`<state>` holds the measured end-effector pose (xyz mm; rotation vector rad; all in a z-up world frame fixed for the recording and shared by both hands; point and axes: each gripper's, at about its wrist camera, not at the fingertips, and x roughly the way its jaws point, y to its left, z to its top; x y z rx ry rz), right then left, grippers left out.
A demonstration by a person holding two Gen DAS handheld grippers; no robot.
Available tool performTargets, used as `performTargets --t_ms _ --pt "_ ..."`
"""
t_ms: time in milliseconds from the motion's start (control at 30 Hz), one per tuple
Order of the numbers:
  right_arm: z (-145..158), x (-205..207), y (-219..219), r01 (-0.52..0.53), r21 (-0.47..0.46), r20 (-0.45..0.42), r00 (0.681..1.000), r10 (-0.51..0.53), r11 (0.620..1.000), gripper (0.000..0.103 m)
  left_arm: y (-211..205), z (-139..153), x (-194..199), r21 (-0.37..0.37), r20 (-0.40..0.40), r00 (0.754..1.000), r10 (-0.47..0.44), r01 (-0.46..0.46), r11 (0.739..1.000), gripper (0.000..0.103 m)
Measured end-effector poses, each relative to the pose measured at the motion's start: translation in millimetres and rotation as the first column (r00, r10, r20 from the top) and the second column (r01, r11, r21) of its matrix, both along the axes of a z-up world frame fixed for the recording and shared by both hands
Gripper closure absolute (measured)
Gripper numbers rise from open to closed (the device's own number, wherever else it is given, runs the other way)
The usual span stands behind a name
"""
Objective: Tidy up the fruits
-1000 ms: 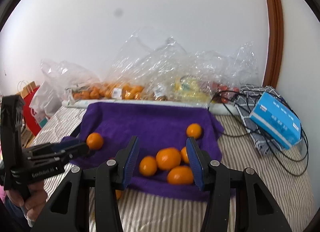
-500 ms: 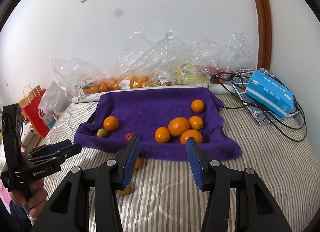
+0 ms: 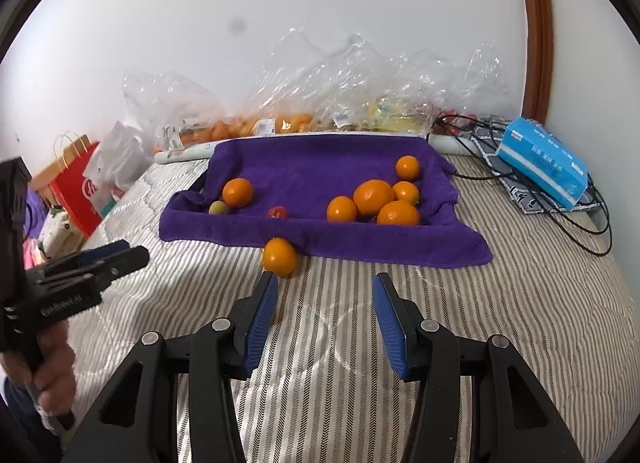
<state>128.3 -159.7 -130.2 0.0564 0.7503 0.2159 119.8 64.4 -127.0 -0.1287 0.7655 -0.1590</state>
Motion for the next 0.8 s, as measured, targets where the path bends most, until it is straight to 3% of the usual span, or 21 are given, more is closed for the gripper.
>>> performTargets --t_ms 367,800 --pt "-20.1 1.7 9.0 0.028 0.019 0.004 1.0 -0.029 0.999 0.054 18.2 -14.1 4.6 0.026 -0.01 0.999 0.043 -0.043 0.999 0.055" --pt "-40.9 22.6 23.9 -0.006 -0.001 -0.086 0.996 0.005 1.0 0.054 26.0 -38.3 16.6 -0.037 -0.055 0.998 0.01 -0.012 0.999 0.055"
